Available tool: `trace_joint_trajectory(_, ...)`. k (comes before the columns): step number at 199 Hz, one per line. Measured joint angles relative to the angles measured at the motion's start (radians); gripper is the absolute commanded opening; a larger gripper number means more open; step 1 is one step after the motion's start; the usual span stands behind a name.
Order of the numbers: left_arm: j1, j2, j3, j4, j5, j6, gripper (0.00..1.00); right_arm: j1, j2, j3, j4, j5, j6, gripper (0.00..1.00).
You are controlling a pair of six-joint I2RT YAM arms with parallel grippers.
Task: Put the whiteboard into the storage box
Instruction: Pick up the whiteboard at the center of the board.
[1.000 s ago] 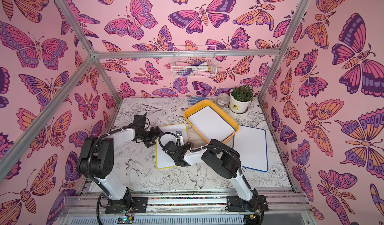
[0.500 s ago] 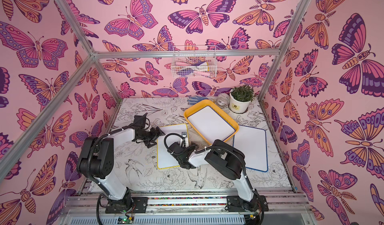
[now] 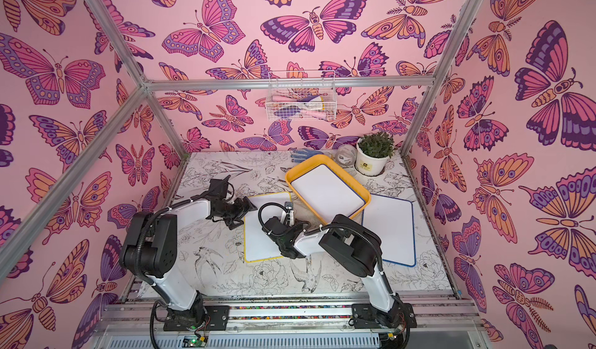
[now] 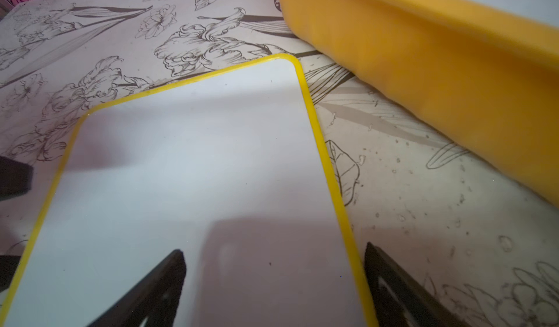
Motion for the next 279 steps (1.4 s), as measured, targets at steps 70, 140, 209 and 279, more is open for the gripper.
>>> trace_joint_trajectory(70, -0.021, 0.01, 0.023, -0.029, -0.04, 0.004, 0.91, -0.034, -0.059, 0.013, -0.109, -0.142, 0.085, 0.93)
trace_joint_trajectory(140, -0.021, -0.001, 0.017, -0.01, -0.105, 0.014, 0.92, -0.098, -0.158, -0.01, -0.189, -0.447, 0.286, 0.91)
trace_joint_trajectory(209, -0.015, -0.009, -0.011, 0.077, -0.155, 0.015, 0.91, -0.144, -0.188, -0.106, -0.006, -0.589, 0.497, 0.91)
trace_joint_trajectory(279, -0.014, -0.009, -0.026, 0.13, -0.142, 0.006, 0.91, -0.145, -0.152, -0.207, 0.289, -0.731, 0.796, 0.9)
